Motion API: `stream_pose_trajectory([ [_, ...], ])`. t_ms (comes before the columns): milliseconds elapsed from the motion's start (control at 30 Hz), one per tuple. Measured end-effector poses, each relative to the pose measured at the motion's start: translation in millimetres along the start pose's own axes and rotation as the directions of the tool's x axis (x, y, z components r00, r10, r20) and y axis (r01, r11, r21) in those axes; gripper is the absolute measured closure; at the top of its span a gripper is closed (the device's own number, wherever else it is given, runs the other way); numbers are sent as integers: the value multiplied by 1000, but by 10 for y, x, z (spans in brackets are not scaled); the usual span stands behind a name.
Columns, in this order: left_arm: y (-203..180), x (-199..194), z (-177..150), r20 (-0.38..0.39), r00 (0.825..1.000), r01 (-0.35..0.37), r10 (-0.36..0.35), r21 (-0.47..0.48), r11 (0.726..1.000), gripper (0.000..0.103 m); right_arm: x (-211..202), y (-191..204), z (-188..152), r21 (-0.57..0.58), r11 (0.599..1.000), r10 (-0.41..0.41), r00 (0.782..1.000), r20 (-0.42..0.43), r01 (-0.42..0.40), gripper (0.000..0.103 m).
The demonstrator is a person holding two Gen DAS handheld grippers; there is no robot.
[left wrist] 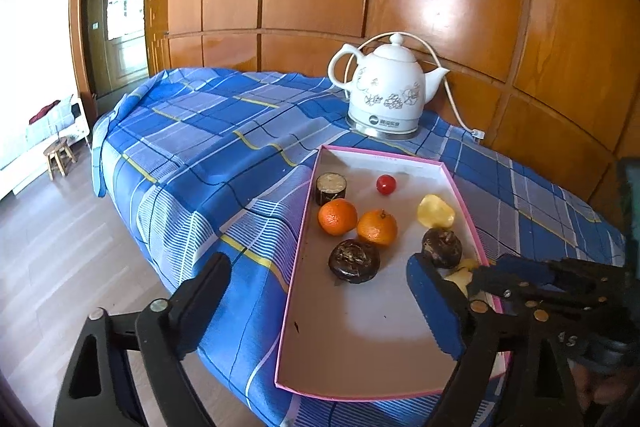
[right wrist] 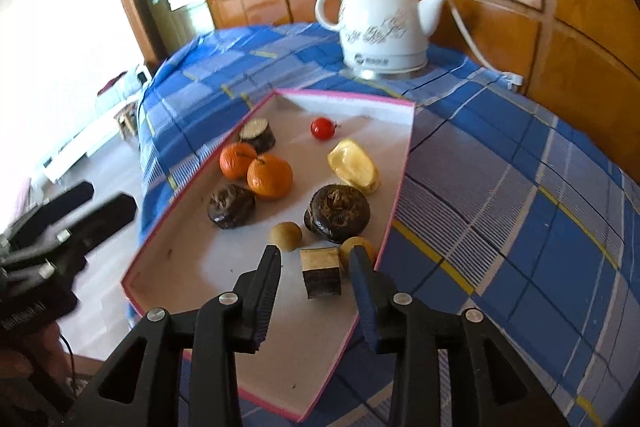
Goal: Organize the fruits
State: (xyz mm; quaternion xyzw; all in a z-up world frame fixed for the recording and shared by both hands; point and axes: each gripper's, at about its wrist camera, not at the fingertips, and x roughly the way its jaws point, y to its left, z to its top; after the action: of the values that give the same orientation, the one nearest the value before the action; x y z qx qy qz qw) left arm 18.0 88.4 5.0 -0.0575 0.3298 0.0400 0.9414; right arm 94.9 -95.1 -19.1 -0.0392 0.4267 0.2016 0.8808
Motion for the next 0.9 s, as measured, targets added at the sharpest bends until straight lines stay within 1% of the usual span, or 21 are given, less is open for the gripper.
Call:
stream_pose_trajectory([
  [67,-22,-37,-19,12,1000,4,-4,10,1000,8,-79,22,-35,22,1000,-17,1000,15,16,67],
  [167,-45,-99,-47,28,1000,1,-1,15,1000,1,-189,47,-108,56,997,-56,997,46,54,66],
  [267,-58,-140,-67,35,999,2,-2,12,1000,0,-274,59,-173,80,992,-100,993,67,95,66],
  [367,-73,-155,-75,37,999,0,0,10,1000,0,-331,83,-220,72,989,-137,988,78,131,66],
  [467,-92,-171,-84,40,999,-3,2,13,1000,0,-370,101,-247,69,987,-149,985,87,143,66],
  [600,-100,-167,-88,39,999,-29,28,22,999,0,-384,131,-258,60,987,-152,984,94,147,66],
  [900,-88,-160,-96,37,999,-34,34,12,999,0,-389,138,-276,63,988,-148,984,101,143,66],
])
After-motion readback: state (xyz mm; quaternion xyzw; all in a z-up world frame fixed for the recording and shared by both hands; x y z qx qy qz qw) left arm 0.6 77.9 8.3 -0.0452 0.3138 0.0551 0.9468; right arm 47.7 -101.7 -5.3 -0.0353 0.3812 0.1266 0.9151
